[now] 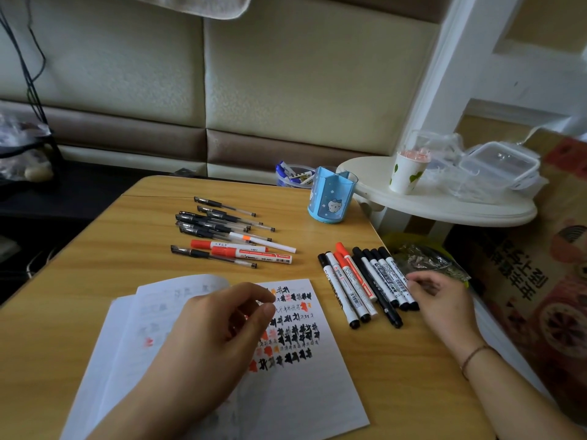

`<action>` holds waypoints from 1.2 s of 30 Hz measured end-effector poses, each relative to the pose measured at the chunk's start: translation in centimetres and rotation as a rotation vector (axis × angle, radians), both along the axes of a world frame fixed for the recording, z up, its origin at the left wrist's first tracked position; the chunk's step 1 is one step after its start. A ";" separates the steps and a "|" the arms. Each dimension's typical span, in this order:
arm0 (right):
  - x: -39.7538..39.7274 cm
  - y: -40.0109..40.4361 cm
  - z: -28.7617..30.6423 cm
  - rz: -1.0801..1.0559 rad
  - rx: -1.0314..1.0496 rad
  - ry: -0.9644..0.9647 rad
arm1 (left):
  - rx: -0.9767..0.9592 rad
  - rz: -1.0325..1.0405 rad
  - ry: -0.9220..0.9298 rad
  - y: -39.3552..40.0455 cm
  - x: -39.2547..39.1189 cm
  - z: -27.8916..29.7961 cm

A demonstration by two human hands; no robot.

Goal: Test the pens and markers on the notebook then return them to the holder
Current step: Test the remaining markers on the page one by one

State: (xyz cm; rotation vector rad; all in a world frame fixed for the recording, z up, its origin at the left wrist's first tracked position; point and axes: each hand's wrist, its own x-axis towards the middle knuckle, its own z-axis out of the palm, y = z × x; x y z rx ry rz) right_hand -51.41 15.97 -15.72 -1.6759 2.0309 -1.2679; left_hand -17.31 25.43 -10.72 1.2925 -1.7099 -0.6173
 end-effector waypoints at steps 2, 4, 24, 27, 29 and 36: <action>0.1 0.0 0.0 0.008 -0.004 -0.004 | -0.003 0.003 -0.001 0.0 0.0 0.0; 0.1 0.0 0.0 0.009 -0.008 -0.012 | -0.005 0.007 -0.002 0.0 0.0 0.0; -0.1 -0.5 -0.1 -0.026 0.029 -0.168 | -0.029 0.015 -0.064 -0.2 0.0 0.1; -0.1 -0.5 0.5 -0.109 -0.016 -0.149 | -0.022 0.019 -0.068 -0.2 0.0 0.3; 0.7 -0.5 1.9 -0.127 -0.055 -0.054 | -0.012 0.025 -0.083 -0.3 0.1 0.3; 9.3 -2.2 6.1 0.199 -0.027 0.337 | 0.063 -0.012 -0.296 -0.2 0.7 -0.2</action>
